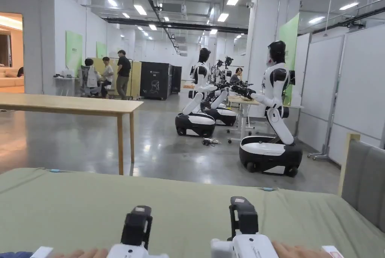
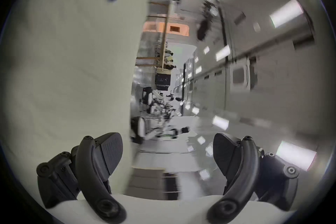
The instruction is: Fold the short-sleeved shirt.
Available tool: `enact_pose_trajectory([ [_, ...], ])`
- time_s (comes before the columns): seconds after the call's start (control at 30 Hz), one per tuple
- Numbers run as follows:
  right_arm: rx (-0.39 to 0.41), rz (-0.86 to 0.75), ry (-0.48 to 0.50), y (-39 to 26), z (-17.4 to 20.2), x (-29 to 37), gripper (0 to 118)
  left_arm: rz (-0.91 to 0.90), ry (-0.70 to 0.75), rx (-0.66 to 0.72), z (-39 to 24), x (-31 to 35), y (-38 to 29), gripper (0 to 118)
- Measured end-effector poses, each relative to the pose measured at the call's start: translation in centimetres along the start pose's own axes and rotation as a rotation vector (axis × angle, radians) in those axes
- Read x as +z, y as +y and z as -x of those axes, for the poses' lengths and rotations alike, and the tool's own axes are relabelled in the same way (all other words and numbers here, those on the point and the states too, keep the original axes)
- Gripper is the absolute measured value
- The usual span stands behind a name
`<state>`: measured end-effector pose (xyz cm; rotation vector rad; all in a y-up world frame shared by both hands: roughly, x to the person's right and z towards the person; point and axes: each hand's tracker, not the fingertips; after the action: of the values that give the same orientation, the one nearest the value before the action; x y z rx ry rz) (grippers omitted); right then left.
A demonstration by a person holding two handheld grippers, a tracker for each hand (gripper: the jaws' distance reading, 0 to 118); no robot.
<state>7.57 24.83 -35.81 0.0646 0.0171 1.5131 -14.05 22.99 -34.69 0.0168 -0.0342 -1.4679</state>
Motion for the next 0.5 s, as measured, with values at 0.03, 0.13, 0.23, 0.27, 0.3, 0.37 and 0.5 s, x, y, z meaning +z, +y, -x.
enact_pose_trajectory([
  [0.03,-0.145,0.02,0.041,-0.3,-1.0,-0.2,106,0.026,-0.03,0.19,1.5,-0.1,0.0,118],
  [0.13,-0.642,0.071,0.104,-0.8,-4.8,-0.9,106,0.047,-0.083,0.743,6.1,0.2,-0.8,118],
  [0.23,-1.115,0.044,0.07,-2.5,-8.7,-0.5,106,-0.026,-0.111,1.301,9.4,0.5,-2.9,118],
  [0.27,-1.243,0.036,0.051,-3.1,-9.5,-0.2,106,-0.044,-0.121,1.445,10.0,0.7,-3.7,118],
  [0.3,-1.362,0.026,0.052,-3.7,-10.2,0.0,106,-0.051,-0.095,1.58,10.3,0.9,-4.4,118],
  [0.37,-1.551,0.01,0.039,-5.0,-10.7,0.8,106,-0.081,-0.051,1.691,10.8,1.7,-4.7,118],
  [0.5,-1.648,0.015,0.006,-6.0,-9.9,1.3,106,-0.026,0.022,1.656,10.5,1.7,-4.6,118],
])
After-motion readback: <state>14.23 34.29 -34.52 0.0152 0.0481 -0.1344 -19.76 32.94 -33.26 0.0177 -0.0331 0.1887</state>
